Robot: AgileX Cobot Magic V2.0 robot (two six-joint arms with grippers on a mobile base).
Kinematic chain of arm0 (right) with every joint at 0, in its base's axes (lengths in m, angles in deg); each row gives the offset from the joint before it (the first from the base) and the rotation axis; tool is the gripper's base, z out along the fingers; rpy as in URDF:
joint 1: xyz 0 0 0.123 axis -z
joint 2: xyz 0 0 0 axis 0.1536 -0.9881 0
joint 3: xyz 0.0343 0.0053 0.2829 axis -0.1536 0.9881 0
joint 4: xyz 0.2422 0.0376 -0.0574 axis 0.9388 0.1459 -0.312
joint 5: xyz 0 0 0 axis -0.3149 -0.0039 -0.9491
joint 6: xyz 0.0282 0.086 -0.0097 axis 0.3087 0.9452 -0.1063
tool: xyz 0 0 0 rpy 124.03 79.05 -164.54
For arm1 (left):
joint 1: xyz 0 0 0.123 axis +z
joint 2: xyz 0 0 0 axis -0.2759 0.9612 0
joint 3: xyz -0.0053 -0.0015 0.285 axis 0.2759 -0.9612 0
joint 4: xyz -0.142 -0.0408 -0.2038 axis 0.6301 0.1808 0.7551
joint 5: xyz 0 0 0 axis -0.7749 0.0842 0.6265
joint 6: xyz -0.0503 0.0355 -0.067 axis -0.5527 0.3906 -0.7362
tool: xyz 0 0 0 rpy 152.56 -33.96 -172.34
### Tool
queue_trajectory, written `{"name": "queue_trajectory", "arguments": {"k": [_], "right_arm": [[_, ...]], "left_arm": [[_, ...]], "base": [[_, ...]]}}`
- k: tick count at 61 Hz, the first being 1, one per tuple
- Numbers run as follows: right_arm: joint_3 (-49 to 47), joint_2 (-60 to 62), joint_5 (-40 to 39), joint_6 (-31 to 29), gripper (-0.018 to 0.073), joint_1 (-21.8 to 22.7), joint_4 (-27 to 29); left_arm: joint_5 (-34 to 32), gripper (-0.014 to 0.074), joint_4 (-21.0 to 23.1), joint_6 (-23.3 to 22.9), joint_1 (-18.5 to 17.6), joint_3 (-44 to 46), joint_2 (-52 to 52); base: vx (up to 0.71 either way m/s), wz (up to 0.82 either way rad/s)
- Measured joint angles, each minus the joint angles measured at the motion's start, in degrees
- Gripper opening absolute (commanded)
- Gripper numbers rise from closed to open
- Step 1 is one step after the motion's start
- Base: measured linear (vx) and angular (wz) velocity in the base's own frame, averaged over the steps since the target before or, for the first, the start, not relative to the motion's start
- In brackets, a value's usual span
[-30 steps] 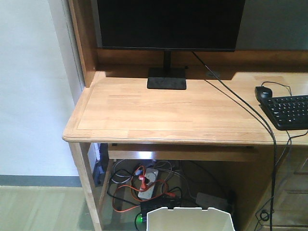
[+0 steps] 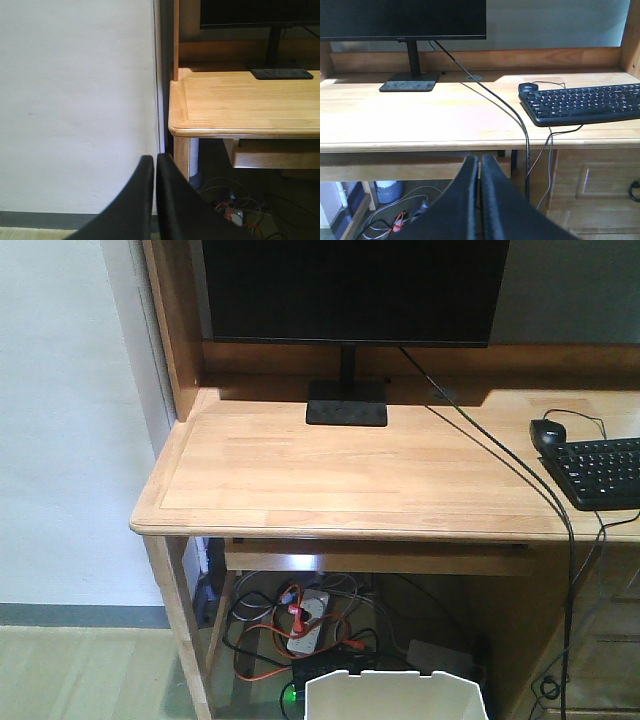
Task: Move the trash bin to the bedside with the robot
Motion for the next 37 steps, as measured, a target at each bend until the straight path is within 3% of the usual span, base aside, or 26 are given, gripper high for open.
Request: {"name": "queue_trajectory", "arguments": {"k": [37], "right_arm": [[0.00, 0.00, 0.00, 0.00, -0.0005, 0.00, 0.00]], "left_arm": [[0.00, 0.0003, 0.00, 0.00, 0.00, 0.00, 0.00]], "base": [[0.00, 0.00]]}}
